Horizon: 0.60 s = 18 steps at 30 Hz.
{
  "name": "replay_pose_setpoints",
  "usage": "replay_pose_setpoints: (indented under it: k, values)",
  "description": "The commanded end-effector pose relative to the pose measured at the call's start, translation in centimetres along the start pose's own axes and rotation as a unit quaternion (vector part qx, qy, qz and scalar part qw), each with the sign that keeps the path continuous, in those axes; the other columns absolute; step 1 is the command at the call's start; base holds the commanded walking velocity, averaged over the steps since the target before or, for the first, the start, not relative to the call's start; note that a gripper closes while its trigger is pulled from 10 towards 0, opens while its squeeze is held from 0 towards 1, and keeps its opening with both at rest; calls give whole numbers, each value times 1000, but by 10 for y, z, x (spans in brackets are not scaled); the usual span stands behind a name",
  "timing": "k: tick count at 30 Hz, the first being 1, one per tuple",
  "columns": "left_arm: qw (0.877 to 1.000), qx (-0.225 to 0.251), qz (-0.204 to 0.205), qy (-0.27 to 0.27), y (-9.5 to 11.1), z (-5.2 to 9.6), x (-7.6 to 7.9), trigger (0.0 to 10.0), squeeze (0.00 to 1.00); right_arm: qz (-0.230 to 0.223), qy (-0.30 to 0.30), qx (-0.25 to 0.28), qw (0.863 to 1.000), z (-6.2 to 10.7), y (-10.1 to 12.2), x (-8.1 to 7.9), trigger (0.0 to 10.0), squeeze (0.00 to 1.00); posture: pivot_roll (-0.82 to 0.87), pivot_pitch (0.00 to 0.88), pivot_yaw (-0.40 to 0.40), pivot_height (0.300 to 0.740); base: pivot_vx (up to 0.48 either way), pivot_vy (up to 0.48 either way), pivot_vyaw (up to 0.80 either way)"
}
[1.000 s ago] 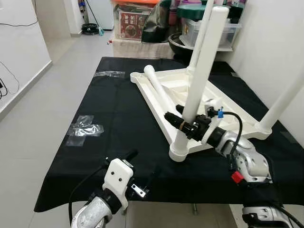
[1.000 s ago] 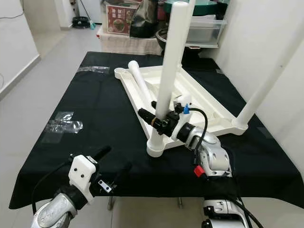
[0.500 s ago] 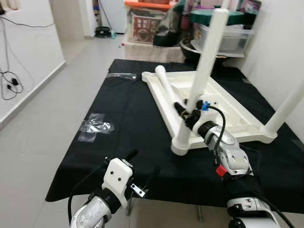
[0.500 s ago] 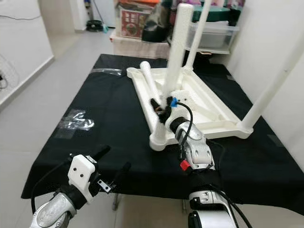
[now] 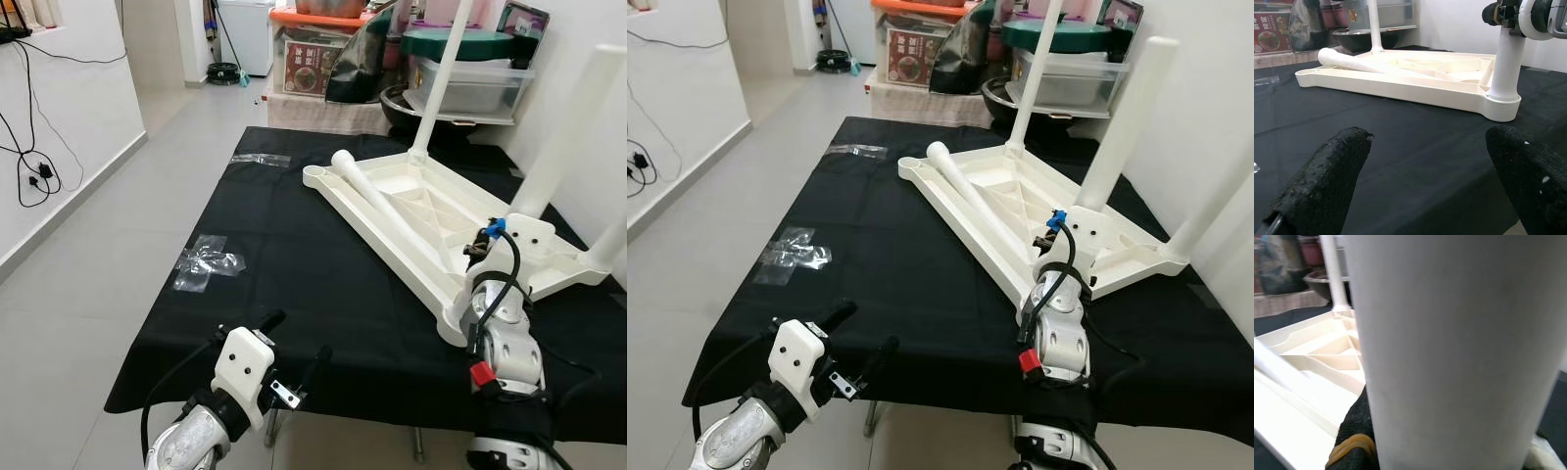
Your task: Building children table
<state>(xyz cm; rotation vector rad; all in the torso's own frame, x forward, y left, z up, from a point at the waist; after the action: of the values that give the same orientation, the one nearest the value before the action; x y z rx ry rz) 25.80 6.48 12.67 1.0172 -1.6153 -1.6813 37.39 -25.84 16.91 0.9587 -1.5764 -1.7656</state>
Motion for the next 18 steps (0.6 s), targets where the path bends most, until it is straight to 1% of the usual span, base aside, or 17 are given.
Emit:
replay_pose_setpoints:
  k: [1,2,4,5,6,7,10,11,12,13,14,15,17,18]
  values:
    - [1000,-11,1,-4,-5,0,2,10000,0,6,-45,-39,998,0,-21,17,10000,369,109,0,-77,740,0,0,0]
    - [1000,-12,1,-4,-6,0,2,10000,0,-1,-27,-23,999,1,-16,10,10000,1000,109,0,-76,740,0,0,0]
    - [1000,-12,1,-4,-6,0,2,10000,0,-1,-27,-23,999,1,-16,10,10000,1000,109,0,-76,740,0,0,0]
    - [1000,-12,2,-4,-6,0,2,10000,0,-5,-8,-6,1000,4,-10,3,10000,1000,107,0,-77,740,0,0,0]
    - [1000,-12,2,-4,-6,0,2,10000,0,-5,-8,-6,1000,4,-10,3,10000,1000,107,0,-77,740,0,0,0]
    - [1000,-13,2,-4,-6,1,2,10000,0,-3,7,8,1000,8,-6,-1,10000,1000,104,0,-76,740,0,0,0]
    - [1000,-13,2,-4,-6,1,2,10000,0,-3,7,8,1000,8,-6,-1,10000,1000,104,0,-76,740,0,0,0]
    - [1000,-13,3,-4,-6,1,2,10000,0,5,19,18,1000,14,-5,-2,10000,1000,100,0,-76,740,0,0,0]
    - [1000,-14,4,-3,-6,1,2,10000,0,23,36,24,999,25,-10,2,10000,0,92,0,-74,740,0,0,0]
    - [1000,-14,4,-3,-6,1,2,10000,0,23,36,24,999,25,-10,2,10000,0,92,0,-74,740,0,0,0]
    - [1000,-15,5,-3,-7,1,3,10000,0,40,45,25,998,34,-14,7,10000,0,88,0,-74,740,0,0,0]
    - [1000,-15,5,-3,-7,1,3,10000,0,40,45,25,998,34,-14,7,10000,0,88,0,-74,740,0,0,0]
    - [1000,-16,6,-2,-7,1,3,10000,0,66,56,14,996,48,-28,25,10000,0,85,0,-74,740,0,0,0]
    - [1000,-16,6,-2,-7,1,3,10000,0,66,56,14,996,48,-28,25,10000,0,85,0,-74,740,0,0,0]
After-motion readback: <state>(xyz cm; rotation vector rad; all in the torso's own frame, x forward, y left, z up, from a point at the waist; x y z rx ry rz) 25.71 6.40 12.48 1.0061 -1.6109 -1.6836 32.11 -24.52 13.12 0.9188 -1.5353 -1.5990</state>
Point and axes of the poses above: a point about 5 cm out from each wrist's last joint towards the gripper, its own z axis pointing back from the gripper into the wrist, its own y axis along the axis of the wrist's last joint, x = y × z, the point moved 6 cm from there along -z, pointing out of the wrist towards the gripper, and after that the axes turned 4 degrees about -z, right-handed, at the moved point
